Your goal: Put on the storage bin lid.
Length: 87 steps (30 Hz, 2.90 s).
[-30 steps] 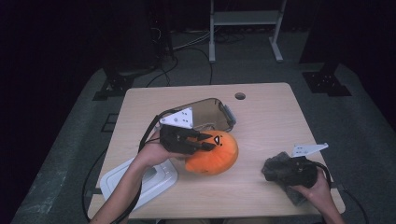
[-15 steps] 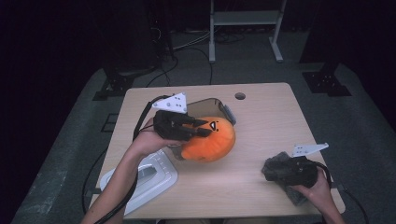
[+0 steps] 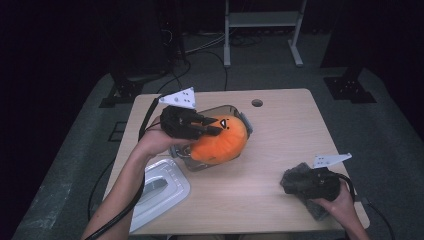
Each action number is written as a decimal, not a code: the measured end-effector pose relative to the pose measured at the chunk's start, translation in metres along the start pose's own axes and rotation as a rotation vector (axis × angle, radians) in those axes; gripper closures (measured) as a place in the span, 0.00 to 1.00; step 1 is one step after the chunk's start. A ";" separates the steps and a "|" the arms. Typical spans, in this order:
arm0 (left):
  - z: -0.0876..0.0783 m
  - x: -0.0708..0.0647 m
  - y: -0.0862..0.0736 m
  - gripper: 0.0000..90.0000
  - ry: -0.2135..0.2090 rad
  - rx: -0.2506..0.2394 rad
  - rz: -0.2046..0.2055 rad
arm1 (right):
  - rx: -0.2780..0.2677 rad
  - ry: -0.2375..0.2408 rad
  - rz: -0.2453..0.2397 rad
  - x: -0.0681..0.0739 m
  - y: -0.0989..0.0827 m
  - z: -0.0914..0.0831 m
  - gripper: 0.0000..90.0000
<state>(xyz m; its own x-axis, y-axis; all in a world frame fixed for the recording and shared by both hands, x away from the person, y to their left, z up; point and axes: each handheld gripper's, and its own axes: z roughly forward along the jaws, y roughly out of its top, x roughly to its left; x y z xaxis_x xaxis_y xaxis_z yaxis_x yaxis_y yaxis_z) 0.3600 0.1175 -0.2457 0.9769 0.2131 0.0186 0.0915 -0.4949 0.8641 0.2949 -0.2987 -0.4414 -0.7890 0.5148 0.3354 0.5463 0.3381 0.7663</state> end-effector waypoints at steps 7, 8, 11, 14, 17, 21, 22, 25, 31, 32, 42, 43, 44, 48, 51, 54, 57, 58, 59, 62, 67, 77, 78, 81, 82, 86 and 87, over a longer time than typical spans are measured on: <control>-0.002 0.010 -0.002 0.79 0.020 0.006 -0.021 | -0.003 0.001 -0.001 0.000 0.000 0.000 0.41; -0.002 0.012 -0.003 0.79 0.025 0.009 -0.023 | -0.003 0.002 -0.001 0.000 0.000 0.000 0.41; -0.004 0.015 -0.003 0.79 0.035 0.013 -0.028 | 0.000 0.003 -0.001 0.000 0.000 0.000 0.41; -0.006 0.022 -0.004 0.79 0.049 0.011 -0.034 | 0.004 0.004 -0.003 -0.001 0.000 0.000 0.41; -0.007 0.024 -0.004 0.79 0.055 0.013 -0.042 | -0.001 0.004 -0.001 -0.001 0.000 0.000 0.41; -0.007 0.030 -0.004 0.79 0.063 0.016 -0.042 | 0.001 0.004 0.001 -0.001 0.000 0.000 0.41; -0.007 0.032 -0.004 0.79 0.066 0.019 -0.042 | 0.002 0.004 0.000 -0.001 0.000 0.000 0.41; -0.008 0.037 -0.006 0.79 0.077 0.019 -0.052 | 0.001 0.005 0.000 -0.001 0.000 0.000 0.41; -0.006 0.049 -0.012 0.79 0.099 0.033 -0.071 | 0.002 0.007 0.000 -0.001 -0.001 0.000 0.41; -0.006 0.049 -0.012 0.79 0.099 0.033 -0.071 | 0.003 0.006 -0.001 -0.001 -0.001 0.000 0.41; 0.002 0.067 -0.026 0.79 0.123 0.049 -0.093 | 0.008 0.010 0.003 -0.003 -0.001 0.002 0.41; 0.002 0.068 -0.027 0.79 0.127 0.050 -0.097 | 0.008 0.010 0.003 -0.003 -0.001 0.002 0.41; 0.002 0.068 -0.027 0.79 0.127 0.050 -0.097 | 0.008 0.010 0.003 -0.003 -0.001 0.002 0.41; 0.005 0.074 -0.028 0.79 0.141 0.063 -0.095 | 0.008 0.010 0.004 -0.003 -0.001 0.002 0.41; 0.007 0.077 -0.028 0.79 0.141 0.067 -0.094 | 0.009 0.011 0.003 -0.003 -0.001 0.002 0.41; 0.011 0.081 -0.030 0.79 0.147 0.075 -0.099 | 0.008 0.013 0.005 -0.003 -0.001 0.001 0.41; 0.014 0.083 -0.032 0.79 0.154 0.075 -0.104 | 0.008 0.013 0.003 -0.003 -0.002 0.001 0.41; 0.014 0.084 -0.033 0.79 0.153 0.079 -0.104 | 0.010 0.014 0.005 -0.003 -0.002 0.002 0.41; 0.015 0.084 -0.034 0.79 0.155 0.077 -0.108 | 0.011 0.014 0.003 -0.003 -0.001 0.002 0.41; 0.017 0.085 -0.036 0.79 0.159 0.078 -0.112 | 0.014 0.015 -0.001 -0.003 -0.001 0.003 0.41; 0.023 0.086 -0.038 0.79 0.160 0.093 -0.110 | 0.014 0.015 -0.001 -0.003 -0.001 0.003 0.41; 0.039 0.089 -0.043 0.79 0.153 0.113 -0.111 | 0.016 0.019 0.000 -0.003 -0.001 0.003 0.41; 0.039 0.089 -0.043 0.79 0.153 0.113 -0.111 | 0.016 0.019 0.000 -0.003 -0.001 0.003 0.41; 0.044 0.089 -0.044 0.79 0.153 0.126 -0.111 | 0.020 0.019 0.000 -0.003 -0.002 0.004 0.41; 0.045 0.089 -0.044 0.79 0.150 0.125 -0.113 | 0.020 0.019 0.000 -0.003 -0.002 0.004 0.41; 0.049 0.089 -0.046 0.79 0.149 0.125 -0.111 | 0.018 0.020 -0.001 -0.003 -0.002 0.003 0.41; 0.051 0.089 -0.047 0.79 0.149 0.130 -0.112 | 0.018 0.020 -0.001 -0.003 -0.002 0.003 0.41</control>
<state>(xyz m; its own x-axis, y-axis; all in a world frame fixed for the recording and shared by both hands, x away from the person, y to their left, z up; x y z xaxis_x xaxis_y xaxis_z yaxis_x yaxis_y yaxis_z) 0.4528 0.1171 -0.3099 0.9206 0.3903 0.0091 0.2311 -0.5635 0.7932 0.2970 -0.2980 -0.4454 -0.7946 0.4991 0.3457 0.5507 0.3528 0.7565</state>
